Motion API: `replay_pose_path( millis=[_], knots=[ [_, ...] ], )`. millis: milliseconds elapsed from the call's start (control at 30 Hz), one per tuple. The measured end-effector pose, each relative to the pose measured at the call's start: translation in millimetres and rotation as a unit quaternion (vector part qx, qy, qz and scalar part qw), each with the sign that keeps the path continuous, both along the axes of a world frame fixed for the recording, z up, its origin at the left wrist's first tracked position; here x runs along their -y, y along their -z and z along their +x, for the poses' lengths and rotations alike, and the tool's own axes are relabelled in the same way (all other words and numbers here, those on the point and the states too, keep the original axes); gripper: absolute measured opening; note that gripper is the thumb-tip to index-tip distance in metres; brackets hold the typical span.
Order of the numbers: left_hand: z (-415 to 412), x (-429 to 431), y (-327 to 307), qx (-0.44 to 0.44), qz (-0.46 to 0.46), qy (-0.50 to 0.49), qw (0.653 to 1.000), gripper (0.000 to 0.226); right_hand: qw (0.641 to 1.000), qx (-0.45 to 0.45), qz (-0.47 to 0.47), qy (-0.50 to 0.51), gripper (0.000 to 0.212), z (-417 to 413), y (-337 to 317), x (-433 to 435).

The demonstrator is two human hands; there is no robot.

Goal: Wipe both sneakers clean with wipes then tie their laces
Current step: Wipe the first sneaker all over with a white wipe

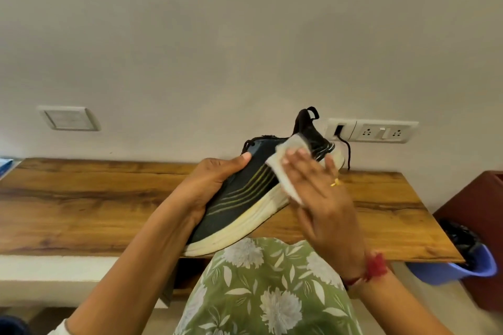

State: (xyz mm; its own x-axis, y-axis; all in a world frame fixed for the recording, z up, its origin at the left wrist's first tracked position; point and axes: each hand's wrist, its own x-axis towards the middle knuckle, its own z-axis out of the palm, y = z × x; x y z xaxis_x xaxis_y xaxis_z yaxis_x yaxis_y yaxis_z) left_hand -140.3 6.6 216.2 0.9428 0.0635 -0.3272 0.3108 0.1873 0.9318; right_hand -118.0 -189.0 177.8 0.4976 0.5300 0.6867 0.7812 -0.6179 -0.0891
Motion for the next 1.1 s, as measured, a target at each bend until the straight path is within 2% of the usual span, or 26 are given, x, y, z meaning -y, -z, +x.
replay_pose_path(
  millis=[100,233,367,500,667,800,900,1033,1100],
  knots=[
    [-2.2,0.2,-0.1,-0.001,-0.002,-0.005,1.0,0.041,0.995,0.067,-0.072,-0.024,0.044,4.6,-3.0,5.8],
    [-4.3,-0.6,-3.9,0.001,-0.009,-0.01,1.0,0.035,0.998,0.043,-0.001,0.037,0.046,16.5,-14.0,13.2],
    [-3.2,-0.3,-9.4,0.004,-0.009,-0.011,1.0,0.035,0.99,0.107,-0.086,-0.022,0.046,14.6,-13.6,10.2],
    [-1.9,-1.9,-13.8,0.011,0.003,-0.02,1.0,0.037,0.998,0.053,0.012,0.04,0.043,31.7,-33.8,20.3],
    [0.8,-7.3,-19.3,0.026,0.006,-0.038,0.999,0.041,0.988,0.127,-0.077,-0.035,0.042,24.0,-30.4,6.7],
    [2.9,-8.0,-19.8,0.024,0.001,-0.041,0.999,0.045,0.998,0.069,0.009,0.009,0.045,30.6,-36.2,2.1],
    [3.4,-7.0,-18.7,0.019,-0.005,-0.037,0.999,0.048,0.991,0.114,-0.054,-0.035,0.044,21.9,-29.2,-4.5],
    [4.7,-3.9,-19.1,0.022,-0.005,-0.039,0.999,0.045,0.997,0.074,-0.002,0.005,0.044,27.0,-36.5,-3.8],
    [5.9,-2.3,-18.4,0.023,-0.017,-0.047,0.999,0.044,0.996,0.081,-0.035,-0.023,0.045,21.1,-33.2,-10.8]
  ],
)
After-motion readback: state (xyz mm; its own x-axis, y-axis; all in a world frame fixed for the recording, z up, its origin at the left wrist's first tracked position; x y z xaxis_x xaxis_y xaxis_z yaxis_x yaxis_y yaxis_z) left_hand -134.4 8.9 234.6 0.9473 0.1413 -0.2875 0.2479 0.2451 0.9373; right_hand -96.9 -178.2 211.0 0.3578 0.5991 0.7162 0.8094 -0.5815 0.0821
